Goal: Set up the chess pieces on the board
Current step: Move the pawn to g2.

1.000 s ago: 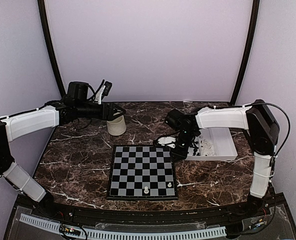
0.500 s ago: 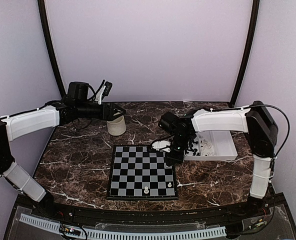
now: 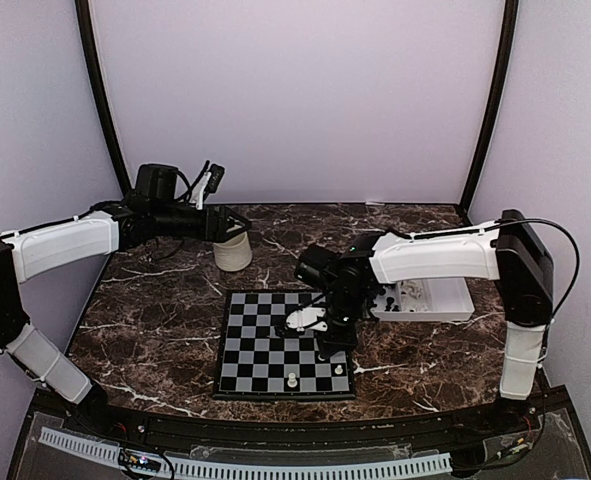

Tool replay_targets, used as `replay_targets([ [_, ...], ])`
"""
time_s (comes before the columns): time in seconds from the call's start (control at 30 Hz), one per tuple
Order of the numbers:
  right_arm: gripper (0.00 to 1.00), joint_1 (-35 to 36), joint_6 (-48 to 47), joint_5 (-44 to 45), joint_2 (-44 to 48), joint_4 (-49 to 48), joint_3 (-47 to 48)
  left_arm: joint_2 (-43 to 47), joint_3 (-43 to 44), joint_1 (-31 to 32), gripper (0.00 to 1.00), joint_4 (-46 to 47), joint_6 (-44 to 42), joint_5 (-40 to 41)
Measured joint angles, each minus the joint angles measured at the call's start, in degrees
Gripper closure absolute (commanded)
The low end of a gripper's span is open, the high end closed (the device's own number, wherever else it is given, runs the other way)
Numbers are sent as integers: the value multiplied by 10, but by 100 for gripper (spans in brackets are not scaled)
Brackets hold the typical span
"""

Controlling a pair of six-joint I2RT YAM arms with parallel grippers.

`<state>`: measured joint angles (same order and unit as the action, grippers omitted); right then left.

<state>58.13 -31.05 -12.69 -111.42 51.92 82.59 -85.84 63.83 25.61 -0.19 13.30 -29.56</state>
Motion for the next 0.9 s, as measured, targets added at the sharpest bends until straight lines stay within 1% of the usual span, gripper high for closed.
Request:
replay_targets([
  [0.43, 99, 12, -14, -16, 0, 21, 0, -1, 0, 0, 27, 0, 0, 0],
  [0.9, 97, 25, -15, -21, -6, 23, 0, -3, 0, 0, 27, -1, 0, 0],
])
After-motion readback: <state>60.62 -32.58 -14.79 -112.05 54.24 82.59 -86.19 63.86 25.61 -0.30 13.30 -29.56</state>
